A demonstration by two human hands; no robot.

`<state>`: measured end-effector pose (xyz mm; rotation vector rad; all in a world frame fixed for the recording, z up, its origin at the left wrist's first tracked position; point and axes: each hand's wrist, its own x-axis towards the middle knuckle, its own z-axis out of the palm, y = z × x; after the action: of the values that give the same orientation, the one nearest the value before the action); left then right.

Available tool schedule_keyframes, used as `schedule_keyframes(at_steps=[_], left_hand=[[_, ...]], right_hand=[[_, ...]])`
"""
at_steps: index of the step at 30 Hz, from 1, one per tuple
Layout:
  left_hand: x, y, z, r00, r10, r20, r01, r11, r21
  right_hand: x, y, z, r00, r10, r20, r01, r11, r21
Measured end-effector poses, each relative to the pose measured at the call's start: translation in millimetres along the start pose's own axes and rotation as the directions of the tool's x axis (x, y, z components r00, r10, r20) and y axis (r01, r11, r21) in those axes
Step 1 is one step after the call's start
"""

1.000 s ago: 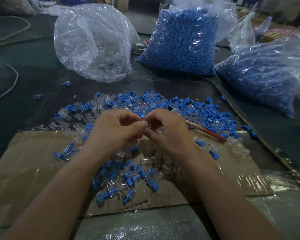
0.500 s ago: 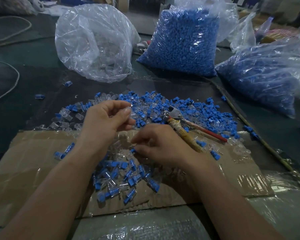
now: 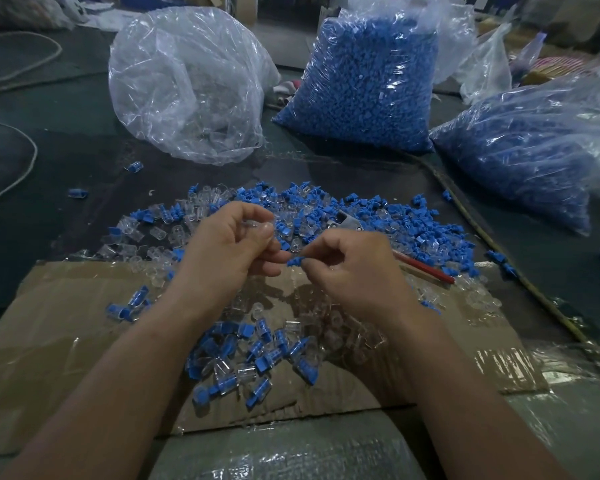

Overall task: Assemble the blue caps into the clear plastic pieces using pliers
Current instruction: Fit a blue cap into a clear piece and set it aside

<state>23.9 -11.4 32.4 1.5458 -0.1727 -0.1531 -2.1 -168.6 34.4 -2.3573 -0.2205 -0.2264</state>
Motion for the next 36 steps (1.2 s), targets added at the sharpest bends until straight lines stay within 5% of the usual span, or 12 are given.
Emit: schedule_keyframes(at_steps=[7,22,36], left_hand=[[-3.7,0.8,1.0,0.996,0.087,-0.022,-0.082,0.982,0.170],[-12.2,1.1,9.6,0.960,0.270,-0.073,-0.206,0.859,0.469],[-8.4,5.8,3.4,0.992,0.121,0.031,-0.123,0.988,0.097]], right_hand=[[-2.4,-5.4,-0.6,0.979,-0.032,-0.201,0.054,0.993,0.101],[-0.6,-8.0,11.9,0.973,-0.075,-0.220,0.072,0.997,-0.024],[1.1,0.6,5.4,0.999,-0.041,0.020,0.027,0.888,0.459]])
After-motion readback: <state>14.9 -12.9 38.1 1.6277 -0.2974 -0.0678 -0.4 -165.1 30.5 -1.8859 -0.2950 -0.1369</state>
